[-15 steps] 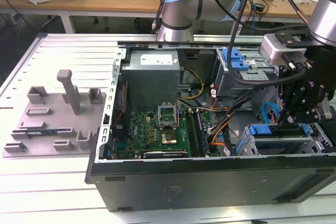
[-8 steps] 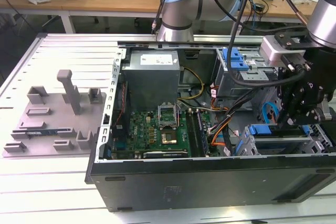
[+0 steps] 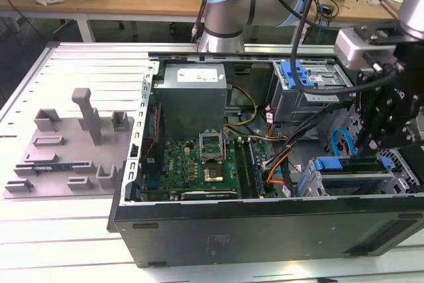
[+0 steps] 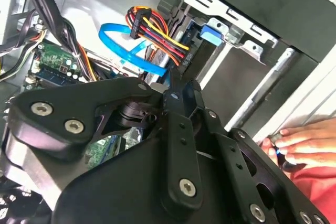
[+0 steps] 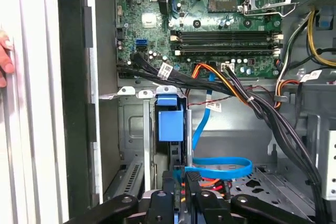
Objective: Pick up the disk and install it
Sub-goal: 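Insert the second disk wire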
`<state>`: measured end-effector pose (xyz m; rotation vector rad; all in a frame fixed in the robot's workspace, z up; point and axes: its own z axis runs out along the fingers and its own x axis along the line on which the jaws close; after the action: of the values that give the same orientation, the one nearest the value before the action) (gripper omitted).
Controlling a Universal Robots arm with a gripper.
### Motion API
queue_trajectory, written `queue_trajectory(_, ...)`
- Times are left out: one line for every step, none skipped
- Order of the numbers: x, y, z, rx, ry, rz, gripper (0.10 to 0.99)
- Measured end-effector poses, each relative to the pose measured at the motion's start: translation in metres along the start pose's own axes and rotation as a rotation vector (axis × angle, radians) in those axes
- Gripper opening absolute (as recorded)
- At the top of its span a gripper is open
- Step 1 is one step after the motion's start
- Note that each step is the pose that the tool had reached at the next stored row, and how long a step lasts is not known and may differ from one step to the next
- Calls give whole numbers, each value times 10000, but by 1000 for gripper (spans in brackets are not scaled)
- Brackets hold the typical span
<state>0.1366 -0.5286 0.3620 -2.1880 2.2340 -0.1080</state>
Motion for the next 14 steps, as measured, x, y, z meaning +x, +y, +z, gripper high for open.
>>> queue_trajectory(1, -1, -18, 0, 0, 0, 235)
queue_trajectory(1, -1, -35, 0, 0, -1, 235)
queue_trajectory(2, -1, -69, 0, 1, 1, 235)
queue_trajectory(4, -2, -111, 0, 1, 2, 235)
queue_trajectory(5, -3, -132, 0, 0, 2, 235)
queue_trajectory(6, -4, -159, 0, 0, 3, 235)
queue_trajectory(7, -5, -189, 0, 1, 3, 235)
queue_trajectory(8, -6, -218, 0, 1, 3, 235)
queue_trajectory(9, -8, -271, 0, 0, 4, 235)
queue_trajectory(10, -7, -294, 0, 1, 5, 235)
queue_trajectory(11, -5, -317, 0, 1, 7, 235)
queue_trajectory(12, 11, -337, 3, 0, 7, 235)
queue_trajectory(12, 34, -340, 10, -1, 6, 220)
queue_trajectory(13, 57, -342, 17, 0, 6, 157)
